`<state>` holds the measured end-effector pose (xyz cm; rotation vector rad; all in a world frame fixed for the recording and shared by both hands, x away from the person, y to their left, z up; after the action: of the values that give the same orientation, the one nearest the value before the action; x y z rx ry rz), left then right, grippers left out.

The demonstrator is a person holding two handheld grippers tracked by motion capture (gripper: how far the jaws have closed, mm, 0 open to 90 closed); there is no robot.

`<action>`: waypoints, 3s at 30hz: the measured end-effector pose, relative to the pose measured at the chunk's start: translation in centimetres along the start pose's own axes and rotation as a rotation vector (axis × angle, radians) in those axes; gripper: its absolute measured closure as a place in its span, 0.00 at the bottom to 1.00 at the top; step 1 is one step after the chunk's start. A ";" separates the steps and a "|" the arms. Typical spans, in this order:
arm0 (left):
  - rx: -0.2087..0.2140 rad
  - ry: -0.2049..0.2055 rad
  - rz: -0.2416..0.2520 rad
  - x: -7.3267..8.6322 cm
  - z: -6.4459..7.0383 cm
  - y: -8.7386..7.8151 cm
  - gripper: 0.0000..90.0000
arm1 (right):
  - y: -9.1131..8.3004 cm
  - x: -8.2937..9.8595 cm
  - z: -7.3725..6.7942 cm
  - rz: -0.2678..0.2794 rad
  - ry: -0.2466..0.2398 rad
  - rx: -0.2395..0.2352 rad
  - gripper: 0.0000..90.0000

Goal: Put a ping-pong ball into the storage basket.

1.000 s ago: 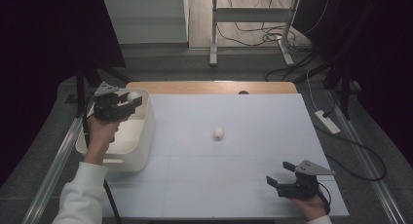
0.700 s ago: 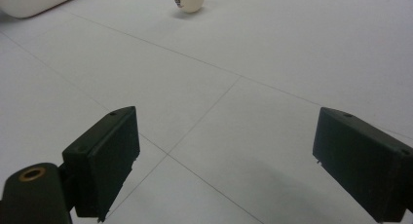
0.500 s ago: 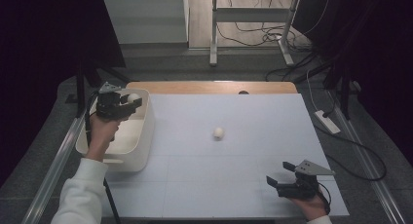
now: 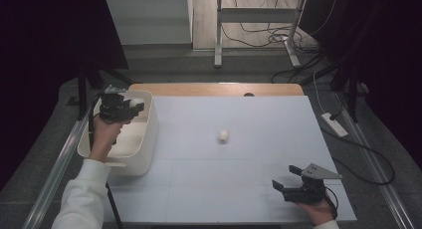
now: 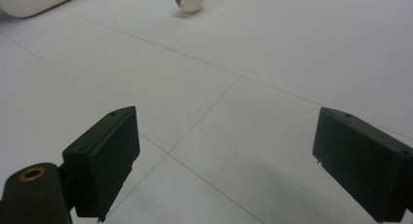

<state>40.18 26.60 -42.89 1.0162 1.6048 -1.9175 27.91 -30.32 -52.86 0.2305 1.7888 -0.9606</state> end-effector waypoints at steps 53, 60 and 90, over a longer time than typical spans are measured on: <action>0.239 0.010 0.164 -0.1 2.8 -4.3 0.20 | -0.1 -0.2 0.1 0.012 0.020 -0.001 0.11; 0.279 0.033 0.189 -0.4 4.0 -4.9 0.21 | -0.2 -0.3 0.1 0.021 0.035 0.002 0.11; 0.385 0.106 0.222 -0.7 8.9 -5.9 0.21 | 0.4 -0.4 -0.2 0.000 0.005 0.002 0.11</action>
<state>34.11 19.32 -38.04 1.4055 1.1350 -2.0872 28.16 -29.80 -52.69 0.2347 1.7926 -0.9621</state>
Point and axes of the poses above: each handheld gripper's, and its own axes: y roughly forward along the jaws, x roughly out of its underside, z roughly to its right, the point moved 2 cm from there along y, roughly forward along the jaws, and after that the axes turned 4 degrees about -x, right-handed, at the moved point
